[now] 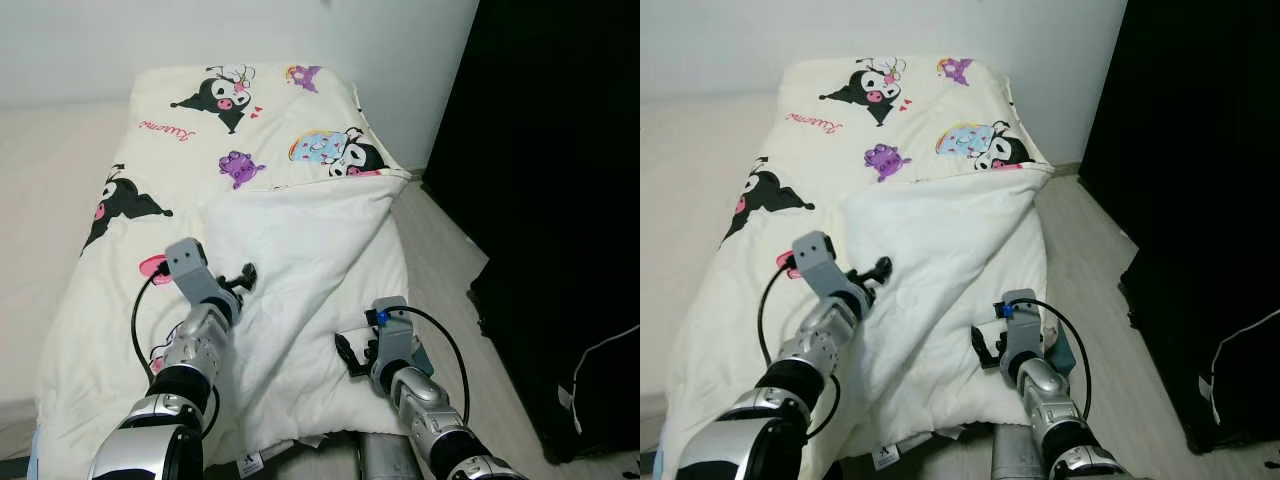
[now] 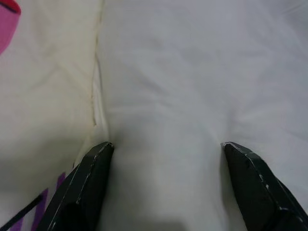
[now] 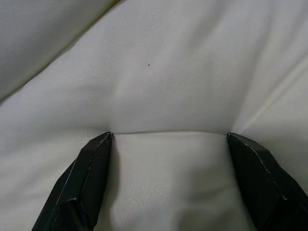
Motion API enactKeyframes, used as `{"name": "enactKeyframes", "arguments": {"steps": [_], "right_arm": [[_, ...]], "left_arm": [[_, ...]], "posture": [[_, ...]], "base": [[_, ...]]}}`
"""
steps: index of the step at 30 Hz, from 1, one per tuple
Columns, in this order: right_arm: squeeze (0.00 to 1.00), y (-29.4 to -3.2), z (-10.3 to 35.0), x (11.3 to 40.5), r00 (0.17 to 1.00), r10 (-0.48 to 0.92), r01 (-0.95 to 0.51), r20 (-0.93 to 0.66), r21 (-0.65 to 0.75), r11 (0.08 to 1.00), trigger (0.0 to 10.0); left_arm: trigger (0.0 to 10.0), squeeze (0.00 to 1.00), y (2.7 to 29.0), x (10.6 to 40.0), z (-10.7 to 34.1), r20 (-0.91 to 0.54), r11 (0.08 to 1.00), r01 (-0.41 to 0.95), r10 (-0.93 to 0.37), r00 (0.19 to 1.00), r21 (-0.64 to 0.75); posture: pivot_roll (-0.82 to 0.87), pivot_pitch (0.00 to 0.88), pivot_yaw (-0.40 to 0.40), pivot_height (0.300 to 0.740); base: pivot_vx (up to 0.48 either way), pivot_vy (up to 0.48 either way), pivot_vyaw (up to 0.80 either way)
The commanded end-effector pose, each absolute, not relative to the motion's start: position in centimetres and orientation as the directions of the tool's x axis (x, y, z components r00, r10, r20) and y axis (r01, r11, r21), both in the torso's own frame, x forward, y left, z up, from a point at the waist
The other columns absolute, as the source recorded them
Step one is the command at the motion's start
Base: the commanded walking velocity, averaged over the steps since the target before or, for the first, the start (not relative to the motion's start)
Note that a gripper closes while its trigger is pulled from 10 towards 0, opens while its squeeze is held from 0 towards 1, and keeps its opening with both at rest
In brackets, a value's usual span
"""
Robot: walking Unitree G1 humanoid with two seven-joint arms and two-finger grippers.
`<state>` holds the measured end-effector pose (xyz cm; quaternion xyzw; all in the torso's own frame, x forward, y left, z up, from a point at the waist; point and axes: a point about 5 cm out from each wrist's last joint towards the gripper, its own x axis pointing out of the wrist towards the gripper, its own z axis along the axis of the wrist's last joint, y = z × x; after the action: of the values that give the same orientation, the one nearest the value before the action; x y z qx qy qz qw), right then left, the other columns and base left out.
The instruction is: Clean up the room
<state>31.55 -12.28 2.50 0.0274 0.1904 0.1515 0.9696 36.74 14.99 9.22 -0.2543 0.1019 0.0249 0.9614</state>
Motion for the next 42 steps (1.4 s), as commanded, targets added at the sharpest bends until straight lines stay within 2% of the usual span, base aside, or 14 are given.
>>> {"name": "enactKeyframes", "arguments": {"steps": [1,2,3,4,14,23,25,27,28,29,34,36,37,42], "right_arm": [[0.00,-12.2,0.2,29.8,0.836,0.299,-0.260,-0.461,0.147,0.954,10.0],[0.00,-12.2,0.2,29.7,0.836,0.299,-0.260,-0.461,0.148,0.954,10.0],[0.00,-12.2,0.2,29.7,0.836,0.299,-0.260,-0.461,0.148,0.954,10.0],[0.00,-12.2,0.2,29.7,0.836,0.299,-0.259,-0.461,0.149,0.954,10.0],[0.00,-12.2,0.2,29.8,0.833,0.300,-0.258,-0.465,0.153,0.954,10.0],[0.00,-12.2,0.5,30.0,0.838,0.301,-0.262,-0.456,0.148,0.954,10.0],[0.00,-11.9,1.5,30.6,0.838,0.380,-0.324,-0.392,0.205,0.924,10.0],[0.00,-11.9,1.5,30.6,0.838,0.380,-0.324,-0.392,0.205,0.924,10.0],[0.00,-11.0,4.2,31.3,0.804,0.538,-0.468,-0.254,0.287,0.836,10.0],[0.00,-11.0,4.2,31.3,0.804,0.538,-0.468,-0.254,0.287,0.836,10.0],[0.00,-9.5,15.5,29.5,0.519,0.835,-0.839,0.180,0.292,0.459,10.0],[0.00,-9.3,17.5,28.6,0.440,0.862,-0.887,0.250,0.271,0.374,10.0],[0.00,-9.3,21.0,27.0,0.305,0.878,-0.948,0.369,0.208,0.242,10.0],[0.00,-9.9,25.3,25.2,0.160,0.849,-0.987,0.504,0.097,0.128,10.0]], "left_arm": [[5.5,0.00,14.7,36.4,8.3,-0.242,0.863,-0.120,-0.002,0.970,-0.491],[1.6,0.00,14.7,36.4,8.3,-0.239,0.861,-0.120,-0.002,0.971,-0.495],[1.6,0.00,14.7,36.4,8.3,-0.239,0.861,-0.120,-0.002,0.971,-0.495],[0.0,0.00,14.7,36.5,8.4,-0.231,0.857,-0.116,-0.004,0.973,-0.502],[0.0,0.00,14.9,37.2,10.1,-0.117,0.830,-0.028,-0.044,0.992,-0.557],[0.0,0.00,13.6,37.2,11.0,0.036,0.749,0.228,-0.264,0.964,-0.622],[0.0,0.00,13.0,36.2,10.5,0.088,0.712,0.395,-0.428,0.900,-0.581],[0.0,0.00,13.0,36.2,10.5,0.088,0.712,0.395,-0.428,0.900,-0.581],[0.0,0.00,12.7,34.4,9.4,0.099,0.649,0.582,-0.622,0.777,-0.491],[0.0,0.00,12.7,34.4,9.4,0.099,0.649,0.582,-0.622,0.777,-0.491],[0.0,0.00,11.9,30.2,7.0,0.040,0.441,0.801,-0.866,0.498,-0.406],[0.0,0.00,11.7,29.5,6.7,0.032,0.407,0.818,-0.888,0.458,-0.406],[0.0,0.00,11.2,28.3,6.0,0.017,0.348,0.845,-0.921,0.388,-0.407],[0.0,0.00,10.5,26.8,4.8,-0.027,0.295,0.868,-0.950,0.311,-0.400]], "posture": [[-0.22,0.192,0.003,0.511],[-0.22,0.192,0.003,0.511],[-0.22,0.192,0.003,0.511],[-0.22,0.193,0.003,0.511],[-0.21,0.189,0.004,0.511],[-0.21,0.179,0.007,0.511],[-0.21,0.182,0.006,0.511],[-0.21,0.182,0.006,0.511],[-0.22,0.183,0.008,0.511],[-0.22,0.183,0.008,0.511],[-0.22,0.180,0.005,0.511],[-0.22,0.180,0.005,0.511],[-0.22,0.177,0.001,0.511],[-0.22,0.170,-0.005,0.511]], "base": [[0.000,0.000,0.00],[0.000,0.000,0.00],[0.000,0.000,0.00],[0.000,0.000,0.00],[0.000,0.000,0.00],[0.000,0.000,0.00],[0.000,0.000,0.00],[0.000,0.000,0.00],[0.000,0.000,0.00],[0.000,0.000,0.00],[0.000,0.000,0.00],[0.000,0.000,0.00],[0.000,0.000,0.00],[0.000,0.000,0.00]]}}
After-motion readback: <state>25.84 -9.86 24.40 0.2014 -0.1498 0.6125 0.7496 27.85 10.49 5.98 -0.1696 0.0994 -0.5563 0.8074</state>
